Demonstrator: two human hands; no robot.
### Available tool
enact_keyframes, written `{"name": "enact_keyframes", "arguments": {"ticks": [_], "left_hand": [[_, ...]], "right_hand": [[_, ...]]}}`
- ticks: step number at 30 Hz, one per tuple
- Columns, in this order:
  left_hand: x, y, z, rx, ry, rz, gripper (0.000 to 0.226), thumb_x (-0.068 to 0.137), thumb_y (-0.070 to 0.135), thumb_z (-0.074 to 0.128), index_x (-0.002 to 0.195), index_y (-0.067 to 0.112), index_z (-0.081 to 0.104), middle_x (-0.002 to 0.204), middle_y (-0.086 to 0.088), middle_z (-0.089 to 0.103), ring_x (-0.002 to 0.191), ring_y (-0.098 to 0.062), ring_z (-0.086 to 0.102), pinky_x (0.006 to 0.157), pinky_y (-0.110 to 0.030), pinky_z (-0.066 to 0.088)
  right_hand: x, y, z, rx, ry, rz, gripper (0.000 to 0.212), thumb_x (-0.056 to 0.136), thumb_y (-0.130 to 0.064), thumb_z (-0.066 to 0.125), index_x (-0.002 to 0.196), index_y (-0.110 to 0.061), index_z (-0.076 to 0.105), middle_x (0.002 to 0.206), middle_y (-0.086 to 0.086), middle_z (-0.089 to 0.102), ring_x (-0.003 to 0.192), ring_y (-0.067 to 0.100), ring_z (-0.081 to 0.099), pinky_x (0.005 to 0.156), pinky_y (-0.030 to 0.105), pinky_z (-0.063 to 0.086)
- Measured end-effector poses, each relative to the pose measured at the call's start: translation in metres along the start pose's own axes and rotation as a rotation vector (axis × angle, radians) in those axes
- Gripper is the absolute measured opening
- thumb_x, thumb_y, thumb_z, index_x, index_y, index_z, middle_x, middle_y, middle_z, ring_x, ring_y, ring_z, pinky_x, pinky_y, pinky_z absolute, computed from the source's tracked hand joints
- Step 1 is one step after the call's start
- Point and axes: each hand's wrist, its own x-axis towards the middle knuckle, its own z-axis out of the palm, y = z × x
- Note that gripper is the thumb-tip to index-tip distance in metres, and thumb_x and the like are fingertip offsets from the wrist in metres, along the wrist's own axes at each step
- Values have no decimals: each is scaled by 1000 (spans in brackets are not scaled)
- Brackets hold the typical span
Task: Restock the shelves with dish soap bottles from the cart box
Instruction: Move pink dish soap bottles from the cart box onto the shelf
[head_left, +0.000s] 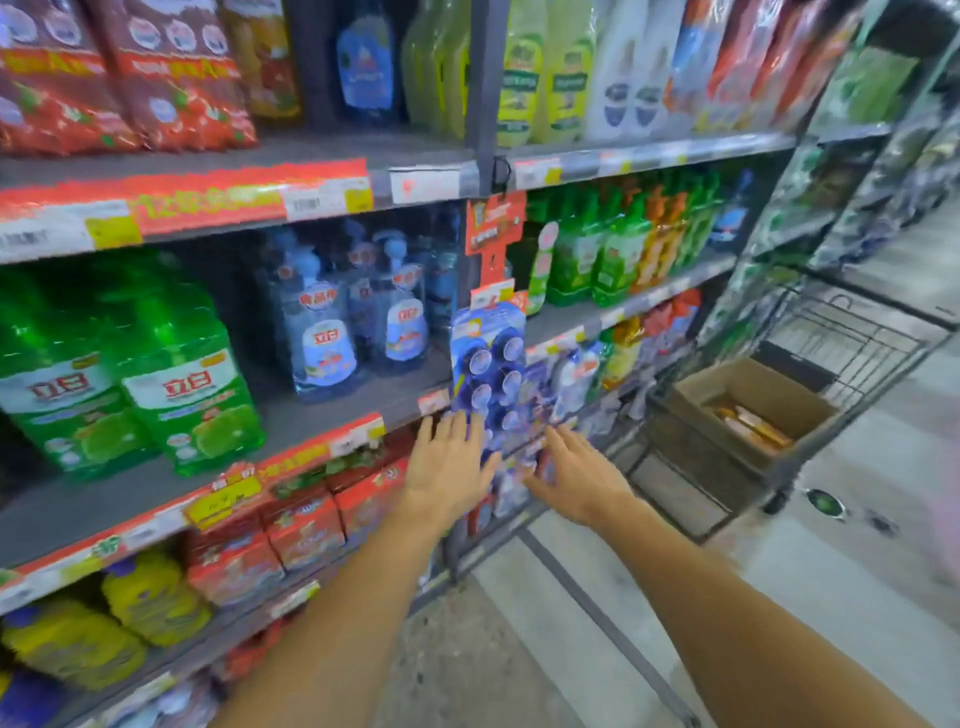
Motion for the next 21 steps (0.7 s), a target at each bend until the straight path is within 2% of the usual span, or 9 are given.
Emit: {"name": "enact_keyframes", "arguments": {"ticks": [4,6,9,12,15,21], "left_hand": [[12,79,16,-37,-138,79,66,83,49,29,111,5,69,102,-15,70,100,-33,67,82,-42,56],[23,122,25,-32,-135,113,68,85,50,27,117,4,65,111,-17,68,107,-34,64,88,-43,53],[44,193,38,-12,-174,197,60,95,53,40,132,7,49,129,-13,57,124,-31,50,102,-44,40],[70,272,48,1,-215,295,63,96,56,40,138,9,43,131,-12,55,125,-29,48,102,-42,37],[99,344,67,5,-227,355,59,97,57,38,132,11,47,127,-11,58,120,-29,52,99,-40,39],[135,462,82,-16,-286,429,53,98,55,39,125,11,52,122,-12,60,115,-30,55,96,-40,43]], "right_hand": [[-33,66,9,68,-22,116,77,96,-53,52,152,-7,29,152,12,39,140,30,38,114,38,33],[-48,107,11,74,-32,176,76,95,-56,53,151,-9,32,151,10,40,140,29,39,113,36,34],[-73,175,7,91,-50,261,79,95,-58,51,153,-10,28,156,9,34,143,27,33,116,36,31],[-101,250,1,127,-83,343,83,96,-56,53,157,-9,20,162,9,25,148,27,27,118,36,27],[-122,323,0,150,-107,420,85,95,-59,53,157,-11,19,162,9,25,148,27,27,118,38,30],[-172,425,-4,179,-99,531,76,94,-57,54,150,-9,33,151,12,42,135,32,44,107,41,41]]}}
